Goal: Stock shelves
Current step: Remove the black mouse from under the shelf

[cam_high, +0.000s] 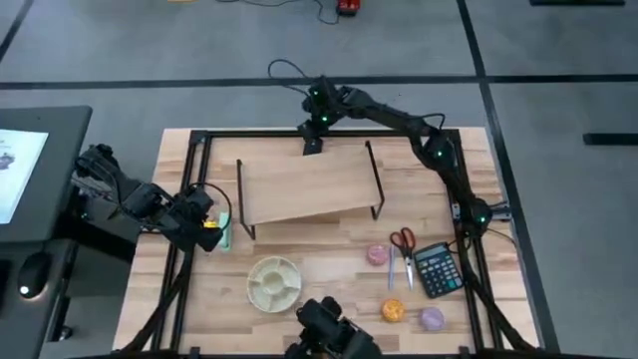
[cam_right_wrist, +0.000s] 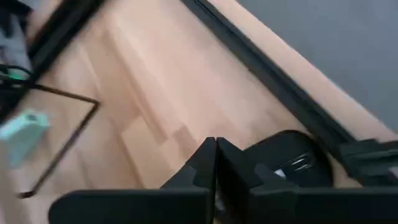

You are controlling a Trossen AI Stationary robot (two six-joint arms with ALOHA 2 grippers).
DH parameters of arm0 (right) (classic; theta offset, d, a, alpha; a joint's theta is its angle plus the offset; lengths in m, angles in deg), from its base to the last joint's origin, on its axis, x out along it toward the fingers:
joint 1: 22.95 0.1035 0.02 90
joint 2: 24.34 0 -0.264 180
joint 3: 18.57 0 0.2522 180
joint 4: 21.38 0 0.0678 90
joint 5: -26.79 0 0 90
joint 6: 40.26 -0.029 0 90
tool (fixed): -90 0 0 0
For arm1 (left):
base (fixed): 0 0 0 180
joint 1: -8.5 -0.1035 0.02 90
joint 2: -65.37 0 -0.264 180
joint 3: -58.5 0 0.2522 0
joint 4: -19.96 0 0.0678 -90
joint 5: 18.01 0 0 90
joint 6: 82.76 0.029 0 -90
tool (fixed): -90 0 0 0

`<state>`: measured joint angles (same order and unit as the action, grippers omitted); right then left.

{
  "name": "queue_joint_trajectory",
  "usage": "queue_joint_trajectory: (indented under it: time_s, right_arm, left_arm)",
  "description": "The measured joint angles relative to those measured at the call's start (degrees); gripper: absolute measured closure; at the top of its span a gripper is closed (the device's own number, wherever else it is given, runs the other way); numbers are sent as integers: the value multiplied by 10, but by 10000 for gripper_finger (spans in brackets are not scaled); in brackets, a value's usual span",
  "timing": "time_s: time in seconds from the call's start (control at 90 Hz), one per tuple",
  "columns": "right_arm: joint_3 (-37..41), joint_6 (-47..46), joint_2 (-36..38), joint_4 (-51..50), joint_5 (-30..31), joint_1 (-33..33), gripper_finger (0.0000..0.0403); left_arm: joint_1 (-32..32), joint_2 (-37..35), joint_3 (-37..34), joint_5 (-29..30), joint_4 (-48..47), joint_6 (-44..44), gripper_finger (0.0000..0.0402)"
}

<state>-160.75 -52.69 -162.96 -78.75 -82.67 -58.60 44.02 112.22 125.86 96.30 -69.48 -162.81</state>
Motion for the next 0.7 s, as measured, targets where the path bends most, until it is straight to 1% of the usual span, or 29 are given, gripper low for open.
queue_joint_trajectory:
  time_s: [0.167,0.256,0.4,0.533,0.644,0.7]
  right_arm:
    - [0,24,-37,-57,7,6,403]
    - [-9,29,-50,-69,8,11,403]
    - [-37,35,-50,-67,76,21,403]
    - [-45,35,-51,-67,109,17,403]
    - [-45,35,-57,-72,112,1,403]
    - [-46,35,-64,-77,100,-7,403]
  left_arm:
    - [0,0,-2,0,-2,-3,144]
    - [0,0,-2,0,-5,-4,144]
    - [0,0,-2,0,-9,-4,144]
    - [0,0,-2,0,-12,-4,144]
    - [0,0,-2,0,-16,-4,144]
    - [0,0,-2,0,-17,-2,144]
